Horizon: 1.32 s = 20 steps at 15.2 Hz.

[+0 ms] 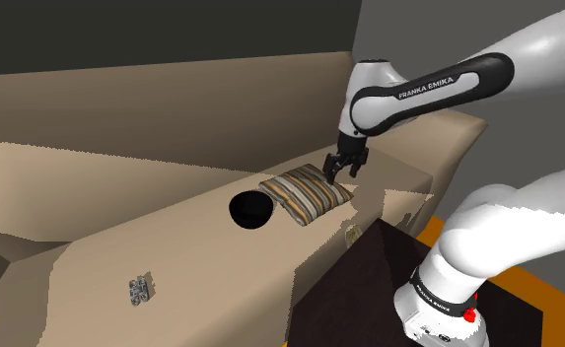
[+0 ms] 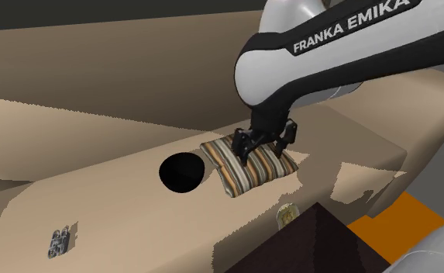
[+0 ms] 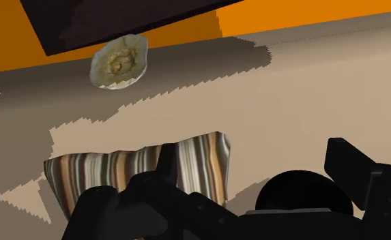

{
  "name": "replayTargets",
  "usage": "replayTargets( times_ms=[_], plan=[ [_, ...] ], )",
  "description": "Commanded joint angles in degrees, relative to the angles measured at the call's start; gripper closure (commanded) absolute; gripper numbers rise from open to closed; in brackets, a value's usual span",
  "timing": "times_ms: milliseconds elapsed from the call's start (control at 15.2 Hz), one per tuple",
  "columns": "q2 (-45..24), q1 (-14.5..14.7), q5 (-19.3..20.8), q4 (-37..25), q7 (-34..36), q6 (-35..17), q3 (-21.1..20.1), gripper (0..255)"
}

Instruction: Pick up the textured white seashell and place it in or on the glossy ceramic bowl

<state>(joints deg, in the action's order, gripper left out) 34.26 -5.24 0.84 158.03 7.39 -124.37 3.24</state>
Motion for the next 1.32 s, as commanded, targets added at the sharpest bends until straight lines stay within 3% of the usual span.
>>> replayTargets(
  times_ms=[0,594,924,1056,1254],
  plan=[
    [-3.24,-1.07,0.75,2.24,0.92,-5.92,0.20,0],
    [-23.77,-6.48,5.29,5.02,6.58,-30.37,0.89,0],
    [-37.88,-9.69,11.84,2.86,13.18,-42.94,2.14,0],
    [-43.66,-9.48,15.64,1.24,16.94,-47.37,4.36,0],
    [-46.52,-8.71,16.21,0.52,17.56,-49.57,5.42,0]
  ],
)
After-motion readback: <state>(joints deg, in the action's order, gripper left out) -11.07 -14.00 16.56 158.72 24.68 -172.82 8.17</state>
